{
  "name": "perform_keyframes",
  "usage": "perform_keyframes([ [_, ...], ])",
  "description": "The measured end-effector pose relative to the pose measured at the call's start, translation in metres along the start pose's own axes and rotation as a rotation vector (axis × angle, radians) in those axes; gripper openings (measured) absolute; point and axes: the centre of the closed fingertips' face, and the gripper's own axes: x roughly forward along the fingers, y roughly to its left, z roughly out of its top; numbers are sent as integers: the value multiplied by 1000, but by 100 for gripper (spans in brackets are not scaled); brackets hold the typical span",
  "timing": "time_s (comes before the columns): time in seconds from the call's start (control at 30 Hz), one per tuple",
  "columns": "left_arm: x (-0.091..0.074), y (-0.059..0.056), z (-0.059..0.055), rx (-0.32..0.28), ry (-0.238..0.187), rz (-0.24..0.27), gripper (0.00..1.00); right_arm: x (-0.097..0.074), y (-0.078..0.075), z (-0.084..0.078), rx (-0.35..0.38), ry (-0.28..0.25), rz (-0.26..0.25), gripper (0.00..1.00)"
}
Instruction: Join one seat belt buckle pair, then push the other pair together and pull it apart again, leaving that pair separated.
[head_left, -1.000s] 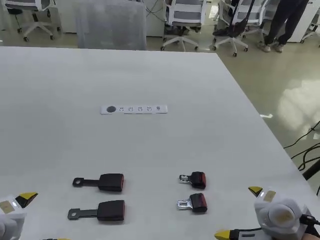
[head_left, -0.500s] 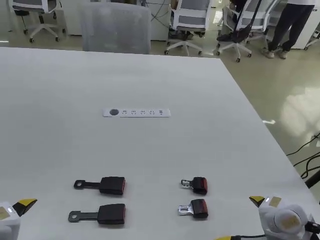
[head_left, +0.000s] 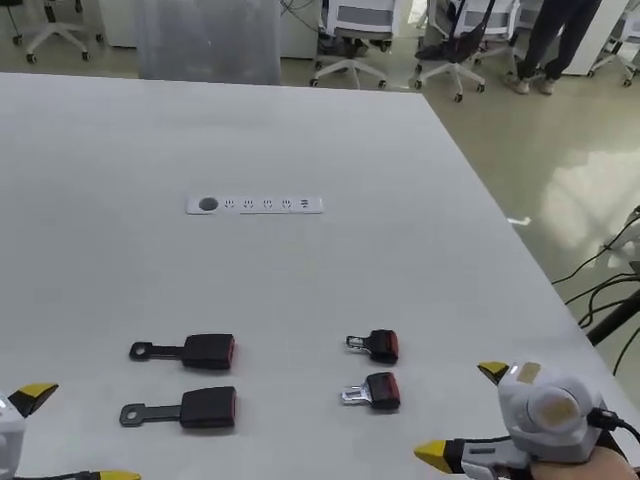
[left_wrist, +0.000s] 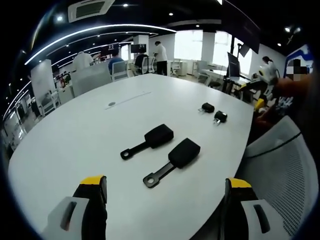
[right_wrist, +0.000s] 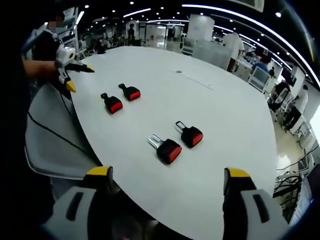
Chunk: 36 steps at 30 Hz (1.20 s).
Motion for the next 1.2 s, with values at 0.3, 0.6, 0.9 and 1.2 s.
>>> perform_keyframes([
  [0.3, 9, 14, 1, 11, 31, 31, 96, 13, 2, 2, -10, 15, 24, 87],
  [0.6, 24, 10, 6, 64, 46, 11, 89, 25, -1, 5, -63, 42, 55, 76],
  [0.9, 60, -28, 16, 302, 75, -123, 74, 42, -1, 5, -144, 90, 131, 64],
  [1.2, 92, -26, 16, 320, 148, -221, 58, 63, 0, 12, -346, 131, 209, 51],
])
